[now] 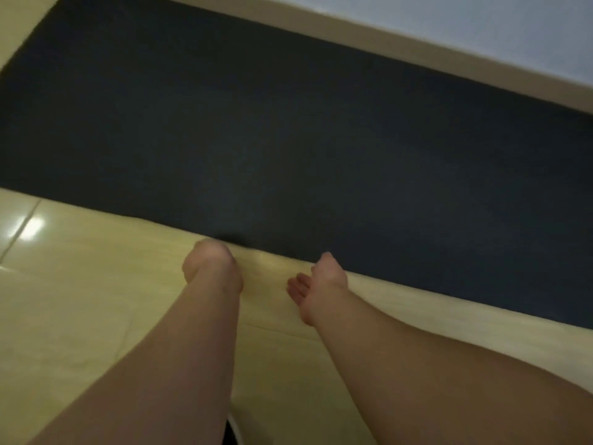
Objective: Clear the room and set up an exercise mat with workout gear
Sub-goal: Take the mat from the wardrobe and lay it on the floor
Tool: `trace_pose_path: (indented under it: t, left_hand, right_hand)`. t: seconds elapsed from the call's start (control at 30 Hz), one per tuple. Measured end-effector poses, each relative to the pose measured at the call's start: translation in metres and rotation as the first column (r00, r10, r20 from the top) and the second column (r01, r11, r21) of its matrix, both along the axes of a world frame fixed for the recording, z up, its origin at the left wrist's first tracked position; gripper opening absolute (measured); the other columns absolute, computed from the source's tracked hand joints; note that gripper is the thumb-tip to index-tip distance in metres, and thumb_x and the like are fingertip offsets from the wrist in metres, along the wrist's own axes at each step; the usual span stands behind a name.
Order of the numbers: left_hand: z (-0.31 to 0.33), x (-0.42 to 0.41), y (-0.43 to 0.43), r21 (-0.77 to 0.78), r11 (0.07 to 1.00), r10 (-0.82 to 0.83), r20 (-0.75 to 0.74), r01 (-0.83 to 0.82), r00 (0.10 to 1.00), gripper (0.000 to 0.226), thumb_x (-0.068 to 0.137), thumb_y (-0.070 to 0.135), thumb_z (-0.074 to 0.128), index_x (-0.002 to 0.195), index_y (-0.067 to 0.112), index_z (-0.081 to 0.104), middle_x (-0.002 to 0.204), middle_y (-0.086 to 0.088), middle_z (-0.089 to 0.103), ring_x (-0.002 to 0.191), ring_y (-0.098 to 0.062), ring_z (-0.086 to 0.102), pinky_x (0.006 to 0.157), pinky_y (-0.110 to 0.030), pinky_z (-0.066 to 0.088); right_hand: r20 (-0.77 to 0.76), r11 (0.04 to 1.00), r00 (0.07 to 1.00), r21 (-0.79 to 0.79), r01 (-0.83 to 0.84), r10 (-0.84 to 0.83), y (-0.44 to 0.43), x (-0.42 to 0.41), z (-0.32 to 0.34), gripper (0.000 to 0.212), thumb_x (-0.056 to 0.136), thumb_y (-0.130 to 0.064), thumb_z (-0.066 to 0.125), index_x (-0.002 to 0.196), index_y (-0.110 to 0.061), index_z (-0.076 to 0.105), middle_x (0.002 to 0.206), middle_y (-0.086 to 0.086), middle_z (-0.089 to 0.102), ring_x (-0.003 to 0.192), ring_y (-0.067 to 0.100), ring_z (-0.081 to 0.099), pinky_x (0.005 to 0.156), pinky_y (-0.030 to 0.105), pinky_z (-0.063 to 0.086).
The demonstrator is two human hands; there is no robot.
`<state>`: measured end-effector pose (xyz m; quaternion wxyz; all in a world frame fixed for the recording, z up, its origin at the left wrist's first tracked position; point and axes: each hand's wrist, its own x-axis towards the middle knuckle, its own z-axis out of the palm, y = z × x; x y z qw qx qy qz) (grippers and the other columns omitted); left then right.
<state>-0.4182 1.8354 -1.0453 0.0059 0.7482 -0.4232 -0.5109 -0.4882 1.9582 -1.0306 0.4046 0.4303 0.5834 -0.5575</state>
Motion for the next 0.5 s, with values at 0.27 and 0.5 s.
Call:
trace_pose_path:
  t: [0.27,0.5]
  left_hand:
    - [0.026,-0.105,0.221,0.317,0.948,0.056,-0.294,0.042,0.954,0.042,0.100,0.039,0.042,0.121,0.006,0.058,0.121,-0.017,0.066,0.099,-0.031,0.065,0.094,-0.044,0.054]
    - [0.055,-0.152,0.327,0.416,0.856,-0.091,-0.466,0.308,0.880,0.058,0.102,0.054,0.036,0.137,0.009,0.048,0.111,-0.017,0.066,0.097,-0.030,0.069,0.091,-0.042,0.056]
  right_hand:
    - [-0.167,0.915,0.935,0.213,0.344,-0.312,0.208,-0.086,0.028,0.048,0.101,-0.048,0.045,0.137,-0.018,0.052,0.106,0.010,0.061,0.089,0.028,0.065,0.093,0.044,0.055]
    - [-0.254,0.821,0.830,0.172,0.544,-0.496,0.366,-0.125,0.038,0.050,0.098,-0.048,0.046,0.138,-0.019,0.055,0.130,0.004,0.058,0.098,0.025,0.064,0.098,0.040,0.052]
